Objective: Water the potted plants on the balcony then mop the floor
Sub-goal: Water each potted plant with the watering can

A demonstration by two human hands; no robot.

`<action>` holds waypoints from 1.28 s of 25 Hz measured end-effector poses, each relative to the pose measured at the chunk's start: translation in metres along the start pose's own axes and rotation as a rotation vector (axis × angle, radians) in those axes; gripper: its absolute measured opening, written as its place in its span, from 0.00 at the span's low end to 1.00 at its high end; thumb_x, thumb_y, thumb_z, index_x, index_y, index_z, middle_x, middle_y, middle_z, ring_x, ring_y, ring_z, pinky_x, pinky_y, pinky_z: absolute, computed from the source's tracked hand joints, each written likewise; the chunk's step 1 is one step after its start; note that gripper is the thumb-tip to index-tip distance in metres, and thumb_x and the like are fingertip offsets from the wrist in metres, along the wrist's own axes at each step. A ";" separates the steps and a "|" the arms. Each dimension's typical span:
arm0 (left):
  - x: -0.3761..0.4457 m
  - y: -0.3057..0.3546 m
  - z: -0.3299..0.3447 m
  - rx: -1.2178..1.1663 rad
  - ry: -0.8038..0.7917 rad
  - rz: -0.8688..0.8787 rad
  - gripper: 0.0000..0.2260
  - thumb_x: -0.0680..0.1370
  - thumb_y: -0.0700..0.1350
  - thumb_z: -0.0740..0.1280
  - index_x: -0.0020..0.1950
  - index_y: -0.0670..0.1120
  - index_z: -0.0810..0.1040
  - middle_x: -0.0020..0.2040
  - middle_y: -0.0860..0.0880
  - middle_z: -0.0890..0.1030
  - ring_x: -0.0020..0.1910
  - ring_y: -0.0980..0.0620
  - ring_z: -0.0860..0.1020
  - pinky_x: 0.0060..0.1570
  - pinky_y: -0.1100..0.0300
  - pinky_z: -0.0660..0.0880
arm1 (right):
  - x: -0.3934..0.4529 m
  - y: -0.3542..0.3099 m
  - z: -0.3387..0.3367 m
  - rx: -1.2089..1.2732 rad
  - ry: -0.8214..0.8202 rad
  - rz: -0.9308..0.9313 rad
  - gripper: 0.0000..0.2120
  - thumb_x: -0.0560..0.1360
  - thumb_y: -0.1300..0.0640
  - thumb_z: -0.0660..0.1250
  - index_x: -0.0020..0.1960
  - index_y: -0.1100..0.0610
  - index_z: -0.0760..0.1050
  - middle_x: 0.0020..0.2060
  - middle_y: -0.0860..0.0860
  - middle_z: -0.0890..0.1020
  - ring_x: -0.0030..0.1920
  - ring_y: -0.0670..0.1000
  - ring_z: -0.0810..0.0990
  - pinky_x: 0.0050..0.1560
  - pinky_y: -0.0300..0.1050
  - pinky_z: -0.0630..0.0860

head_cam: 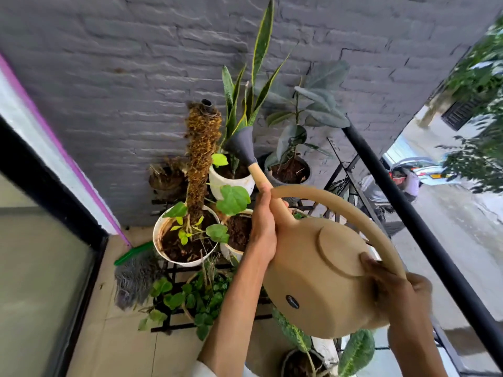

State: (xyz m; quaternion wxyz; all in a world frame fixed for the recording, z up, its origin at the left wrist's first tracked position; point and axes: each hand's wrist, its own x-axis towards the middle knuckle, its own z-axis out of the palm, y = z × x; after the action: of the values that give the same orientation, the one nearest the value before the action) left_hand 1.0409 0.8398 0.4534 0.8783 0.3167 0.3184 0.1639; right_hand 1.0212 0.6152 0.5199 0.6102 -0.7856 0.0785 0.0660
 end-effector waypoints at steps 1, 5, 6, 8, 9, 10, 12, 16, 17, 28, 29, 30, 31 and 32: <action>-0.003 0.002 -0.005 -0.023 0.007 0.018 0.24 0.81 0.65 0.62 0.50 0.44 0.79 0.35 0.48 0.79 0.34 0.50 0.78 0.46 0.52 0.77 | -0.006 -0.004 0.001 -0.011 -0.015 -0.010 0.25 0.59 0.47 0.79 0.33 0.63 0.68 0.31 0.56 0.61 0.35 0.55 0.59 0.36 0.49 0.53; -0.016 0.024 -0.023 -0.070 0.023 0.080 0.23 0.83 0.63 0.60 0.58 0.44 0.77 0.37 0.49 0.78 0.34 0.52 0.79 0.42 0.55 0.79 | -0.025 -0.017 0.015 -0.017 -0.091 -0.078 0.30 0.60 0.46 0.79 0.31 0.65 0.64 0.30 0.55 0.59 0.33 0.54 0.57 0.35 0.48 0.52; -0.017 0.030 -0.027 -0.075 0.030 0.096 0.24 0.83 0.63 0.60 0.60 0.43 0.78 0.37 0.48 0.78 0.34 0.52 0.79 0.42 0.56 0.79 | -0.028 -0.018 0.020 -0.018 -0.100 -0.082 0.30 0.60 0.46 0.79 0.31 0.67 0.64 0.30 0.56 0.60 0.33 0.54 0.57 0.35 0.48 0.52; -0.020 0.043 -0.039 -0.073 0.040 0.125 0.27 0.82 0.64 0.60 0.65 0.41 0.78 0.39 0.48 0.79 0.35 0.52 0.79 0.41 0.57 0.79 | -0.034 -0.021 0.032 -0.029 -0.112 -0.078 0.31 0.61 0.48 0.80 0.31 0.71 0.65 0.30 0.56 0.61 0.32 0.52 0.58 0.35 0.48 0.52; -0.022 0.049 -0.044 -0.075 0.042 0.135 0.29 0.82 0.64 0.60 0.67 0.40 0.77 0.39 0.48 0.80 0.36 0.51 0.79 0.40 0.57 0.79 | -0.037 -0.023 0.037 -0.022 -0.118 -0.068 0.32 0.63 0.50 0.82 0.31 0.72 0.66 0.29 0.55 0.61 0.31 0.51 0.58 0.35 0.49 0.52; -0.021 0.054 -0.050 -0.082 0.046 0.141 0.29 0.83 0.63 0.60 0.67 0.39 0.77 0.38 0.48 0.80 0.36 0.52 0.79 0.40 0.57 0.78 | -0.041 -0.025 0.044 -0.008 -0.129 -0.062 0.30 0.65 0.52 0.82 0.28 0.70 0.66 0.28 0.54 0.61 0.29 0.51 0.58 0.36 0.49 0.52; -0.020 0.072 -0.065 -0.102 0.037 0.152 0.27 0.83 0.62 0.61 0.66 0.40 0.78 0.38 0.48 0.80 0.37 0.52 0.80 0.41 0.57 0.79 | -0.051 -0.030 0.065 -0.001 -0.146 -0.062 0.28 0.66 0.53 0.80 0.22 0.59 0.64 0.25 0.52 0.60 0.29 0.51 0.57 0.37 0.50 0.51; -0.002 0.109 -0.101 -0.132 -0.018 0.116 0.26 0.82 0.64 0.61 0.61 0.42 0.81 0.40 0.47 0.81 0.38 0.52 0.80 0.45 0.56 0.79 | -0.067 -0.032 0.115 -0.021 -0.109 -0.084 0.38 0.59 0.45 0.81 0.32 0.74 0.62 0.28 0.54 0.61 0.32 0.53 0.57 0.35 0.49 0.52; 0.003 0.117 -0.109 -0.145 -0.014 0.105 0.26 0.82 0.64 0.61 0.61 0.42 0.81 0.39 0.47 0.81 0.37 0.53 0.80 0.46 0.56 0.78 | -0.070 -0.032 0.127 -0.043 -0.078 -0.080 0.39 0.58 0.45 0.83 0.34 0.76 0.62 0.28 0.55 0.62 0.33 0.54 0.57 0.34 0.49 0.52; 0.090 0.164 -0.198 -0.050 0.233 -0.233 0.26 0.83 0.64 0.59 0.46 0.41 0.79 0.35 0.46 0.77 0.33 0.49 0.77 0.43 0.55 0.78 | -0.100 -0.028 0.259 -0.306 0.042 0.055 0.29 0.58 0.40 0.83 0.34 0.66 0.81 0.25 0.55 0.71 0.32 0.52 0.67 0.40 0.50 0.60; 0.095 0.165 -0.203 -0.047 0.256 -0.269 0.26 0.83 0.63 0.59 0.44 0.42 0.79 0.35 0.45 0.77 0.33 0.48 0.77 0.43 0.54 0.78 | -0.101 -0.027 0.267 -0.337 0.036 0.058 0.26 0.58 0.39 0.83 0.32 0.63 0.82 0.24 0.54 0.71 0.31 0.52 0.67 0.39 0.50 0.60; 0.099 0.164 -0.207 -0.048 0.271 -0.307 0.25 0.83 0.62 0.60 0.42 0.42 0.78 0.35 0.45 0.77 0.32 0.47 0.76 0.41 0.54 0.77 | -0.104 -0.029 0.275 -0.355 0.038 0.065 0.23 0.59 0.39 0.83 0.29 0.58 0.82 0.23 0.53 0.71 0.30 0.53 0.67 0.38 0.49 0.61; 0.103 0.163 -0.210 -0.051 0.282 -0.339 0.25 0.84 0.61 0.60 0.40 0.42 0.78 0.34 0.45 0.76 0.31 0.47 0.76 0.40 0.54 0.76 | -0.105 -0.030 0.281 -0.376 0.042 0.075 0.20 0.61 0.40 0.83 0.27 0.55 0.82 0.21 0.53 0.71 0.30 0.54 0.68 0.37 0.49 0.62; 0.106 0.162 -0.213 -0.052 0.285 -0.369 0.25 0.84 0.61 0.60 0.39 0.42 0.77 0.32 0.45 0.76 0.31 0.47 0.75 0.39 0.55 0.76 | -0.105 -0.031 0.286 -0.408 0.054 0.076 0.19 0.63 0.41 0.83 0.25 0.53 0.82 0.20 0.53 0.73 0.30 0.56 0.71 0.36 0.49 0.64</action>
State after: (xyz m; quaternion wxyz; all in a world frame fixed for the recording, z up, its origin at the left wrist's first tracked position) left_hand 0.9643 1.1086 0.3845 0.8475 0.2040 0.4873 0.0516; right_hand 0.9227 0.9044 0.4996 0.4332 -0.8909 0.1095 0.0822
